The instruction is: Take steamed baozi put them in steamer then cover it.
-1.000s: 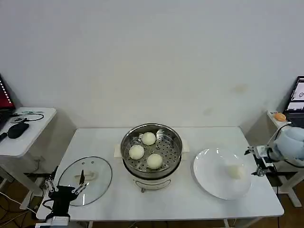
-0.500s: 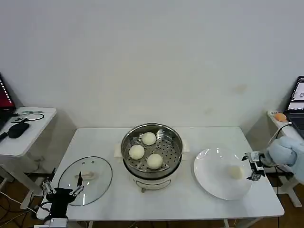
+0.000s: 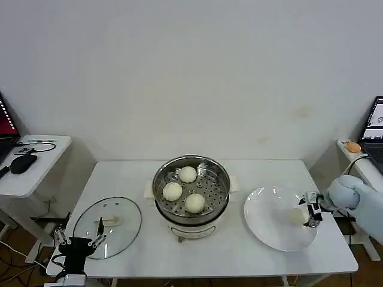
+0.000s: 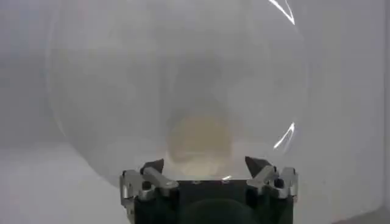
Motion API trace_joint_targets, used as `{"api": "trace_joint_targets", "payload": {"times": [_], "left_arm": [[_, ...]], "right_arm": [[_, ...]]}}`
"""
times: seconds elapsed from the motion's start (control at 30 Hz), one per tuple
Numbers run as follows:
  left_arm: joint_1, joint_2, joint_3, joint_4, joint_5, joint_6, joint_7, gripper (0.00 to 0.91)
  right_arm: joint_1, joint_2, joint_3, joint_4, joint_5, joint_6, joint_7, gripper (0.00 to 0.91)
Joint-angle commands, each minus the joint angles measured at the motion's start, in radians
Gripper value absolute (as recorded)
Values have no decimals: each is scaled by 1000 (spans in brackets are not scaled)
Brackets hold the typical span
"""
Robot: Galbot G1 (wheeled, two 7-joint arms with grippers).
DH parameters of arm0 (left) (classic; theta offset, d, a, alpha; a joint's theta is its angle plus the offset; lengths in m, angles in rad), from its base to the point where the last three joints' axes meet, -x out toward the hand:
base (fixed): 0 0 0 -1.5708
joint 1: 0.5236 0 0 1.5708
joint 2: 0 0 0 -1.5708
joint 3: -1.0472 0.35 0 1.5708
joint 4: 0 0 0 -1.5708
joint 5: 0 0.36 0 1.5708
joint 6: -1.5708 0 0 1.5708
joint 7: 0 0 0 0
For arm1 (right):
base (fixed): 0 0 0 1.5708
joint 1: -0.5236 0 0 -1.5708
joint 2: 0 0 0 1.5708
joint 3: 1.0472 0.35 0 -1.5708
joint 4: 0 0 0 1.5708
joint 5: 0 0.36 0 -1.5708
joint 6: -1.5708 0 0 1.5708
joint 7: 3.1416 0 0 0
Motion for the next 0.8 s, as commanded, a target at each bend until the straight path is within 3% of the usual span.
{"api": "trace_joint_targets", "payload": {"times": [0.03, 0.27, 0.5, 0.7, 0.8], "left_arm": [[0, 0, -1, 2, -1, 0, 0, 907], [0, -2, 1, -1, 0, 0, 0, 907], [0, 2, 4, -1, 3, 0, -1, 907], [-9, 9, 6, 1, 3, 0, 0, 907], [-14, 8, 11, -1, 3, 0, 0, 907]], "right_arm": [[-19, 44, 16, -43, -7, -6, -7, 695], [1, 23, 4, -26, 1, -23, -12, 474], [68, -29, -42, 44, 41, -40, -8, 484], [415, -86, -238, 183, 179, -80, -11, 494], [614, -75, -404, 227, 259, -101, -6, 494]]}}
